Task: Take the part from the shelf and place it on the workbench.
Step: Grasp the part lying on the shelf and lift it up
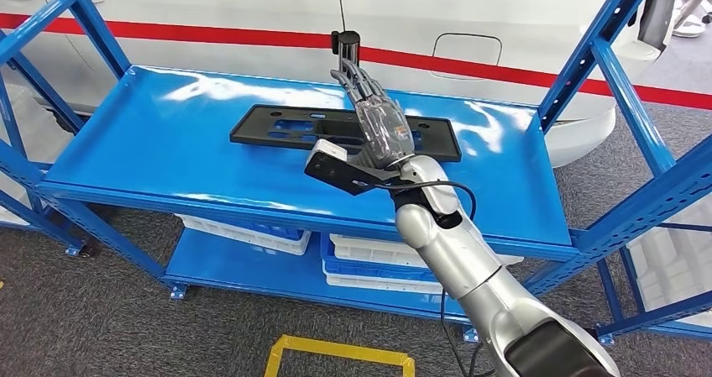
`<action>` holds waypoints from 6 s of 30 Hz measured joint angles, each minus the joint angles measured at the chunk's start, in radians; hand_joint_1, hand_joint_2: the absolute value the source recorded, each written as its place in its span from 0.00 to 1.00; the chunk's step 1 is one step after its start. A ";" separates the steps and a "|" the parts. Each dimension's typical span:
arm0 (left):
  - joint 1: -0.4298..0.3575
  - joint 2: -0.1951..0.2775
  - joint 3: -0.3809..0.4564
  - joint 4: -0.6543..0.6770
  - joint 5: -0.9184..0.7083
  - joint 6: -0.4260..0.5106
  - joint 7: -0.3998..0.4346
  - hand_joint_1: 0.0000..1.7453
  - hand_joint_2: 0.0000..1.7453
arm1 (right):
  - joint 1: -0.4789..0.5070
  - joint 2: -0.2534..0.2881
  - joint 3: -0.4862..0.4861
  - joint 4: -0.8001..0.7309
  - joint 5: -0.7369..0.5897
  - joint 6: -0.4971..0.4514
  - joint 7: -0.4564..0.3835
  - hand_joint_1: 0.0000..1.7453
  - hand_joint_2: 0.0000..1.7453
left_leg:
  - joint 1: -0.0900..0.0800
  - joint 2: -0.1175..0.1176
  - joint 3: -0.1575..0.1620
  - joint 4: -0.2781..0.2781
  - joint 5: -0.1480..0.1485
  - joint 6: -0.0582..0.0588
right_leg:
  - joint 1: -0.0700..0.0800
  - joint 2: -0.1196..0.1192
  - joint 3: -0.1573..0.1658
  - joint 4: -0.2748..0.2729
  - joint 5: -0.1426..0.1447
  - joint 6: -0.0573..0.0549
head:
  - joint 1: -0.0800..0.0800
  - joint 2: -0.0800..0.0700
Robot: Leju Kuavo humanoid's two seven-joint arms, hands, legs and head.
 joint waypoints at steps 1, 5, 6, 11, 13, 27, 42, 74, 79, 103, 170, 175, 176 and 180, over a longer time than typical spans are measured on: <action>0.001 -0.001 0.000 0.000 -0.001 -0.002 0.000 0.00 0.00 | 0.002 -0.002 -0.002 -0.004 -0.001 0.001 0.000 0.00 1.00 | 0.001 -0.001 0.003 0.001 -0.003 -0.004 | -0.002 0.000 0.002 -0.017 0.017 0.009 | 0.000 0.000; 0.000 -0.005 0.000 0.000 -0.002 -0.006 -0.001 0.00 0.00 | 0.003 -0.005 -0.008 -0.021 -0.003 0.003 -0.001 0.00 1.00 | 0.004 -0.003 0.010 0.021 -0.024 -0.031 | -0.011 -0.006 0.112 -0.264 0.130 0.031 | 0.000 0.000; 0.000 -0.006 0.000 0.000 -0.003 -0.006 0.001 0.00 0.00 | 0.003 -0.005 -0.009 -0.023 -0.003 0.004 -0.001 0.00 1.00 | 0.004 -0.003 0.010 0.025 -0.029 -0.038 | -0.009 -0.006 0.122 -0.282 0.138 0.023 | -0.001 0.000; 0.000 -0.007 0.000 0.000 -0.004 -0.005 0.021 0.00 0.00 | 0.004 -0.009 -0.014 -0.031 -0.007 0.007 -0.002 0.00 1.00 | 0.016 0.001 -0.015 0.089 -0.071 -0.064 | -0.012 -0.003 0.133 -0.285 0.141 -0.019 | -0.003 0.000; 0.000 -0.008 0.001 0.000 -0.002 -0.002 0.026 0.00 0.00 | 0.005 -0.007 -0.013 -0.032 -0.009 0.010 -0.002 0.00 1.00 | 0.017 0.002 -0.081 0.219 -0.129 -0.073 | -0.010 -0.003 0.137 -0.285 0.136 -0.029 | -0.004 0.000; 0.001 -0.007 0.007 0.000 -0.004 -0.007 0.015 0.00 0.00 | 0.008 0.001 -0.020 -0.037 -0.010 0.014 -0.003 0.00 1.00 | 0.009 0.004 0.007 0.004 -0.007 -0.017 | 0.009 -0.002 0.117 -0.185 0.053 -0.010 | -0.001 0.000; 0.001 -0.003 0.006 0.000 -0.025 0.007 0.023 0.00 0.00 | 0.039 0.000 -0.043 -0.044 -0.010 0.017 -0.003 0.00 1.00 | 0.014 -0.001 -0.004 0.106 -0.102 -0.063 | -0.010 -0.002 0.127 -0.298 0.159 -0.030 | -0.003 0.000; 0.000 0.004 0.017 0.000 -0.083 0.023 0.085 0.00 0.00 | 0.061 0.087 0.104 0.286 0.237 -0.051 0.029 0.00 1.00 | 0.003 -0.003 0.002 0.024 -0.023 -0.050 | -0.001 -0.002 0.147 -0.298 0.132 0.002 | -0.001 0.000; 0.000 0.003 0.029 0.000 -0.086 0.025 0.082 0.00 0.00 | 0.033 0.101 0.117 0.391 0.332 -0.127 0.079 0.00 1.00 | 0.005 -0.003 0.002 0.024 -0.023 -0.050 | 0.000 -0.002 0.147 -0.298 0.132 0.002 | -0.001 0.000; 0.000 -0.006 0.098 0.000 -0.107 0.023 0.068 0.00 0.00 | -0.080 0.066 -0.067 0.658 0.559 -0.238 0.246 0.99 1.00 | 0.005 -0.003 0.004 0.025 -0.023 -0.050 | 0.000 -0.002 0.148 -0.298 0.132 0.002 | -0.001 0.000; -0.031 -0.035 0.273 -0.002 -0.070 -0.264 -0.225 0.00 0.00 | 0.267 -0.097 -0.086 -0.564 -0.058 -0.238 -0.148 1.00 1.00 | 0.014 0.003 0.002 -0.004 0.007 -0.016 | -0.016 -0.004 0.025 -0.005 -0.006 0.010 | 0.004 0.000; -0.030 -0.033 0.281 -0.002 -0.071 -0.267 -0.225 0.00 0.00 | 0.271 -0.092 -0.078 -0.564 -0.084 -0.225 -0.159 1.00 1.00 | 0.020 0.000 -0.024 0.023 0.013 -0.046 | -0.025 -0.001 0.178 -0.264 0.086 0.042 | 0.007 0.000; -0.030 -0.031 0.282 -0.002 -0.071 -0.267 -0.225 0.00 0.00 | 0.272 -0.090 -0.077 -0.565 -0.086 -0.224 -0.161 1.00 1.00 | 0.018 -0.002 -0.030 0.030 0.015 -0.053 | -0.023 0.003 0.180 -0.271 0.090 0.035 | 0.006 0.000; -0.025 -0.030 0.291 -0.002 -0.071 -0.267 -0.225 0.00 0.00 | 0.271 -0.082 -0.074 -0.564 -0.096 -0.218 -0.165 1.00 1.00 | 0.027 -0.001 -0.059 0.071 -0.016 -0.071 | -0.028 0.005 0.148 -0.257 0.103 -0.001 | 0.001 0.000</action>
